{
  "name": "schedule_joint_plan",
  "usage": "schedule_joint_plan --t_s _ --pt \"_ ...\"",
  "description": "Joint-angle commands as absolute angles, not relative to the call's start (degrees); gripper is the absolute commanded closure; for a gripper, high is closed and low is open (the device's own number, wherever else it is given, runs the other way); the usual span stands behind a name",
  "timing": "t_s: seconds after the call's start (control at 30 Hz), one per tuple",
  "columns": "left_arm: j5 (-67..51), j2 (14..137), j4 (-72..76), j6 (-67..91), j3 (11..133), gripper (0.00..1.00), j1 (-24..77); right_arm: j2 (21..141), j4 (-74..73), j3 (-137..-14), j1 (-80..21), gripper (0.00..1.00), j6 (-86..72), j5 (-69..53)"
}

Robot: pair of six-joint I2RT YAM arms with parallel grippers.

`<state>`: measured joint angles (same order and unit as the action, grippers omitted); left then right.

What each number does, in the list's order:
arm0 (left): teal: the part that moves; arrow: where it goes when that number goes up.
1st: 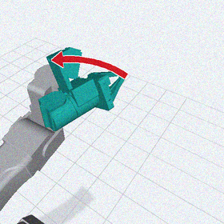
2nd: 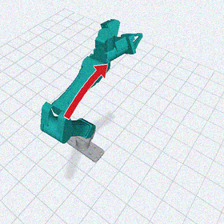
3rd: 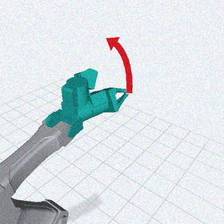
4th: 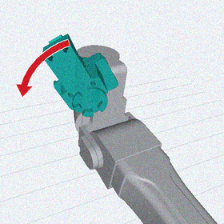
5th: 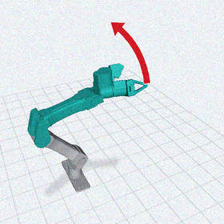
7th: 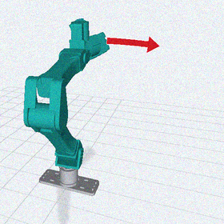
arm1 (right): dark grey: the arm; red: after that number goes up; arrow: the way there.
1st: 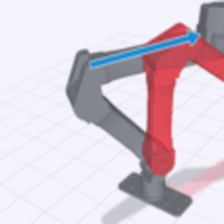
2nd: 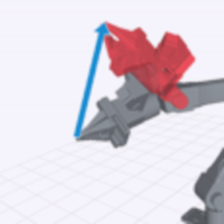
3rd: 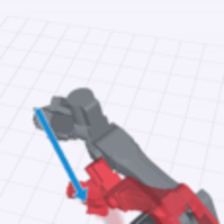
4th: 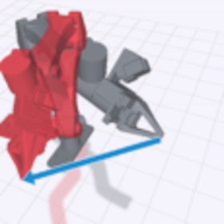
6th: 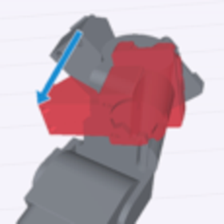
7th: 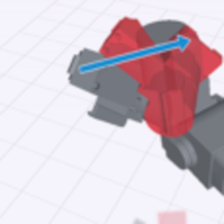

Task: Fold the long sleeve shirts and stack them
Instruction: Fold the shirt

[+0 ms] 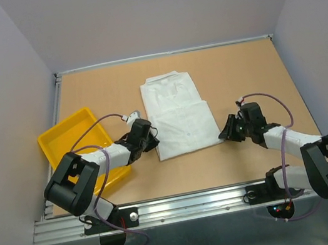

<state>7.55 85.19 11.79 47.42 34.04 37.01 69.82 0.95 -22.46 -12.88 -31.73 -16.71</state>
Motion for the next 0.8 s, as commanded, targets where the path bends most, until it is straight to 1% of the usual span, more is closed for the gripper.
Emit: schedule_joint_plan --t_s 0.0,0.03,0.07,0.17,0.3,0.33,0.37,0.4,0.43,0.47,0.53,0.57,0.6,0.67,0.73,0.77 --pt "6.7 89.3 10.3 42.2 35.9 0.89 37.1 70.9 0.2 -24.3 -14.3 0.75 -31.2 -17.1" --pt "6.7 89.7 10.3 41.5 37.0 0.93 37.1 70.6 0.2 -24.3 -14.5 0.79 -31.4 -17.9" --pt "6.7 90.7 10.2 40.2 37.6 0.96 37.1 69.6 0.1 -23.9 -14.7 0.87 -31.9 -18.4" --pt "7.6 91.8 9.9 37.0 40.3 0.96 37.1 66.5 -2.6 -22.9 -15.6 0.97 -33.7 -19.5" --pt "10.1 91.7 7.3 35.2 43.5 0.93 36.9 62.9 -5.4 -22.1 -16.8 0.96 -35.2 -20.1" --pt "10.5 91.1 6.3 35.4 43.9 0.91 36.9 62.1 -6.1 -22.1 -16.8 0.94 -35.1 -19.5" --pt "10.5 89.3 6.0 35.7 43.7 0.87 36.9 61.2 -8.0 -22.2 -16.7 0.89 -34.9 -18.9" --pt "10.6 88.1 5.6 36.2 43.3 0.82 36.9 60.3 -9.0 -22.4 -16.8 0.85 -34.8 -18.2" --pt "10.6 86.8 4.5 37.4 42.5 0.66 36.9 58.5 -10.1 -23.2 -16.8 0.81 -34.8 -17.2" --pt "10.8 83.8 3.7 38.1 41.9 0.55 36.9 57.7 -11.7 -23.6 -16.8 0.69 -34.9 -17.0" --pt "10.3 80.3 1.8 40.4 39.8 0.32 36.9 55.9 -13.3 -24.5 -16.8 0.57 -35.1 -16.3" --pt "9.8 77.0 1.3 41.2 38.9 0.18 36.9 55.6 -14.8 -25.6 -16.8 0.53 -35.1 -16.0" --pt "9.0 75.5 1.0 41.9 38.2 0.13 36.9 55.5 -15.6 -26.1 -16.8 0.47 -34.1 -15.6" --pt "6.4 71.9 0.1 43.7 36.1 0.07 36.9 55.7 -17.9 -27.8 -16.8 0.43 -31.2 -14.8" --pt "3.2 70.1 0.1 45.0 34.3 0.07 36.9 55.7 -18.7 -28.7 -16.8 0.43 -29.2 -15.5" --pt "2.3 68.6 0.2 45.8 33.5 0.05 36.9 55.9 -18.9 -29.0 -16.9 0.41 -28.8 -16.3"
